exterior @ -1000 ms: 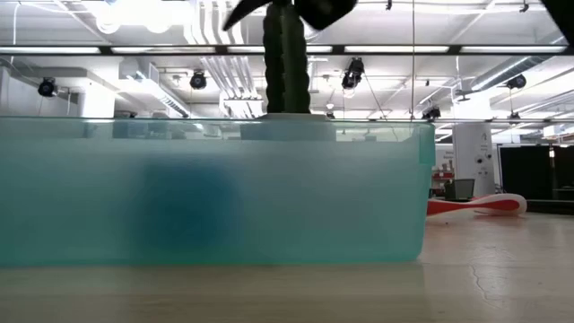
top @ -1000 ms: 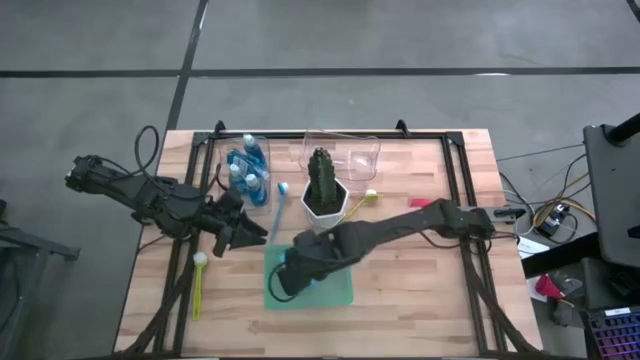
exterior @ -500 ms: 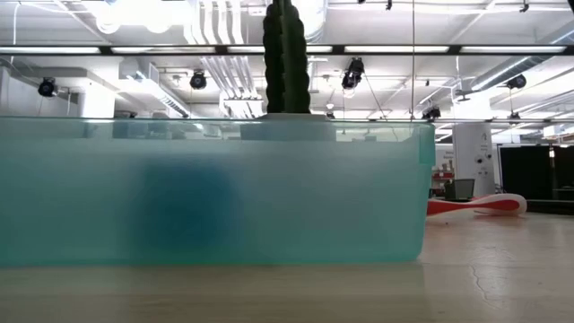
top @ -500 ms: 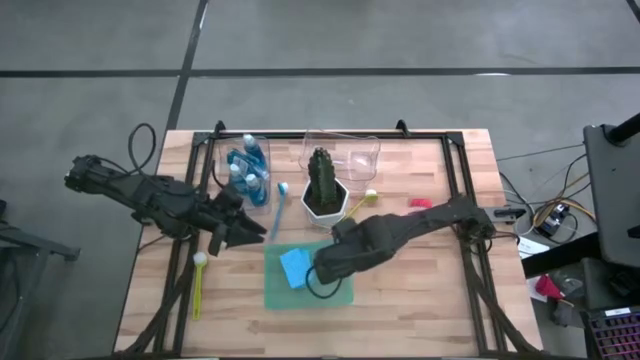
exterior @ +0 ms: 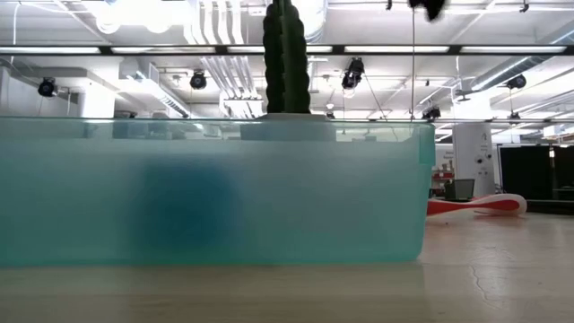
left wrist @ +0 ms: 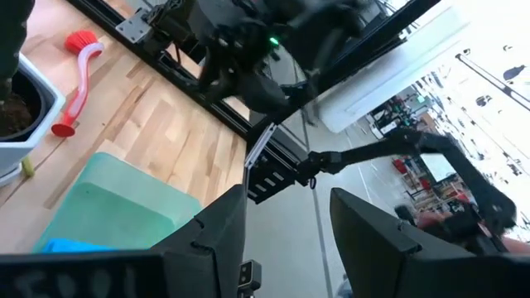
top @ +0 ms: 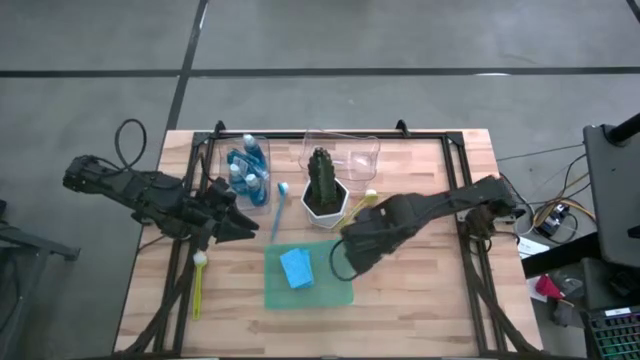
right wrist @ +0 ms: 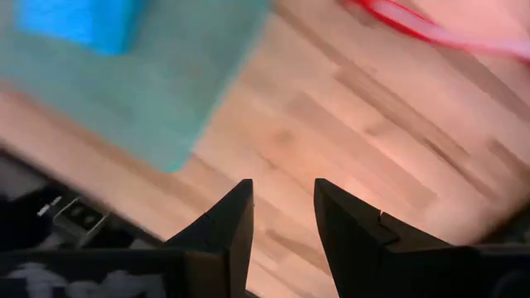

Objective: Pick & Place Kitchen Sink Supplies
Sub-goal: Put the red dish brush into the right transparent bin

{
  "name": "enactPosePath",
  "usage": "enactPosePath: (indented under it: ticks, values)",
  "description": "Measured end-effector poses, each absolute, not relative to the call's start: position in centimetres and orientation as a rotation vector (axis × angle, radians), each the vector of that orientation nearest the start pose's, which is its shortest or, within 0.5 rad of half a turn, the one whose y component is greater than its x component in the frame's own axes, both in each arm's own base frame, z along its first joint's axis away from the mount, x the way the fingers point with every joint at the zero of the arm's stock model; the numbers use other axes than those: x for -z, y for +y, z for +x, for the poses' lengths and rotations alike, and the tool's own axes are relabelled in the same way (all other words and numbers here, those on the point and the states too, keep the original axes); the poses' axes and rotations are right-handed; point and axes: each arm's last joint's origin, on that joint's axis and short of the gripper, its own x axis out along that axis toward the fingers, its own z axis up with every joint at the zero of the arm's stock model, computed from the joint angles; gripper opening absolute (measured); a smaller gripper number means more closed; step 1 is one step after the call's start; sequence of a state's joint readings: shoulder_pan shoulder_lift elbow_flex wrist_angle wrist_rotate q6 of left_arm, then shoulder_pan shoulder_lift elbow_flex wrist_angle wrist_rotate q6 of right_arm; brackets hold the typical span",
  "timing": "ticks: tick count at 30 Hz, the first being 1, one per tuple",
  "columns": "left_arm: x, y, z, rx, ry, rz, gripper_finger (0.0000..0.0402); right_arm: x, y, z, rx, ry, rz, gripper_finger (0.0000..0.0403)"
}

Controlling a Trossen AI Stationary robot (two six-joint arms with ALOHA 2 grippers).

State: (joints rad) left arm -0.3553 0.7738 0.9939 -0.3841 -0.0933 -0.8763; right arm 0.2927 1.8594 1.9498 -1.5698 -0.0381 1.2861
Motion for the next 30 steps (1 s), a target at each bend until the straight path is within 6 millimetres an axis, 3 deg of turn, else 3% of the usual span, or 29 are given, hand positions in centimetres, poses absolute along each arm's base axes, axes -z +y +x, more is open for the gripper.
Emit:
enactPosePath:
  ticks: [6, 12, 22, 30]
  values:
    - [-38.6, -5.0, 14.1, 0.179, 0.254, -0.824, 0.0167, -33.4, 7.4, 27.3, 0.843, 1.384, 0.994, 0.0125]
    - [-38.6, -4.9, 14.2, 0.147, 0.237, -0.817, 0.0167, -31.3, 4.3, 24.0, 0.818, 1.311, 1.112, 0.0125]
    - [-38.6, -4.8, 14.1, 0.125, 0.221, -0.791, 0.0167, -26.2, 0.4, 21.8, 0.569, 1.438, 0.745, 0.0123]
    - [-38.6, -4.6, 14.2, 0.077, 0.204, -0.820, 0.0167, -21.2, -2.0, 21.4, 0.402, 1.578, 0.472, 0.0176]
